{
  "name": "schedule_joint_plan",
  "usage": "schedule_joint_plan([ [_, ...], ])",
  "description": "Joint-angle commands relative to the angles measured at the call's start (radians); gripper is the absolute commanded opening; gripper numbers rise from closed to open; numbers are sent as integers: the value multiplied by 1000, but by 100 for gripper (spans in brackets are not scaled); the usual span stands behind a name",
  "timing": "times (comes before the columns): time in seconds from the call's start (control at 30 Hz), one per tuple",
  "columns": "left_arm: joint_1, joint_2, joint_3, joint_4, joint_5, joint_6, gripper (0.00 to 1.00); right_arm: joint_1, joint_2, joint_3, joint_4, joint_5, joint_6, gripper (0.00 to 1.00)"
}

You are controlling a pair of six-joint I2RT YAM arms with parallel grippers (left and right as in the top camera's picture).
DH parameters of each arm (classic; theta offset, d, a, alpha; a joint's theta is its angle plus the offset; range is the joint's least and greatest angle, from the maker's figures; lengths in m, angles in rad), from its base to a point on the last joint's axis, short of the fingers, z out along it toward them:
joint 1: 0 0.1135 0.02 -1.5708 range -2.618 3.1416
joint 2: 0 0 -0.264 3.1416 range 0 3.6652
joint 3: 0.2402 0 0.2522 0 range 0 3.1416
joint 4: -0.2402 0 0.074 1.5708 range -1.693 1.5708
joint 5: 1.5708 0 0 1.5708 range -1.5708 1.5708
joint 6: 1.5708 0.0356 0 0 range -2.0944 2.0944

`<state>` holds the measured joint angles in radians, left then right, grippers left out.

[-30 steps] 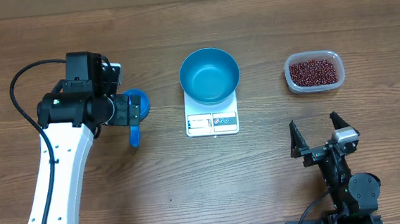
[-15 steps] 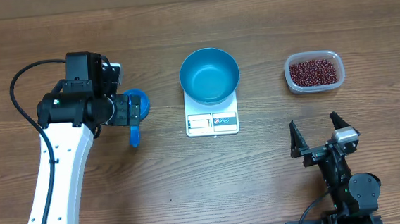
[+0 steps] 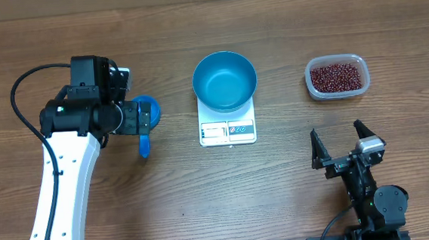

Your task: Scoop item into bowl and weigh 150g on scale

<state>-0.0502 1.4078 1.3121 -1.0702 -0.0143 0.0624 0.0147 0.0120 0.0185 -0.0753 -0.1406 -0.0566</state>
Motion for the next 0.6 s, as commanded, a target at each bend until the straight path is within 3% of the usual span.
schedule_joint_plan([
  [0.0,6,6,27,1,8,20,100,5,-9,-11,3,8,-4,100],
  [0.57,6,6,27,24,8,20,100,5,-9,-10,3,8,-4,100],
])
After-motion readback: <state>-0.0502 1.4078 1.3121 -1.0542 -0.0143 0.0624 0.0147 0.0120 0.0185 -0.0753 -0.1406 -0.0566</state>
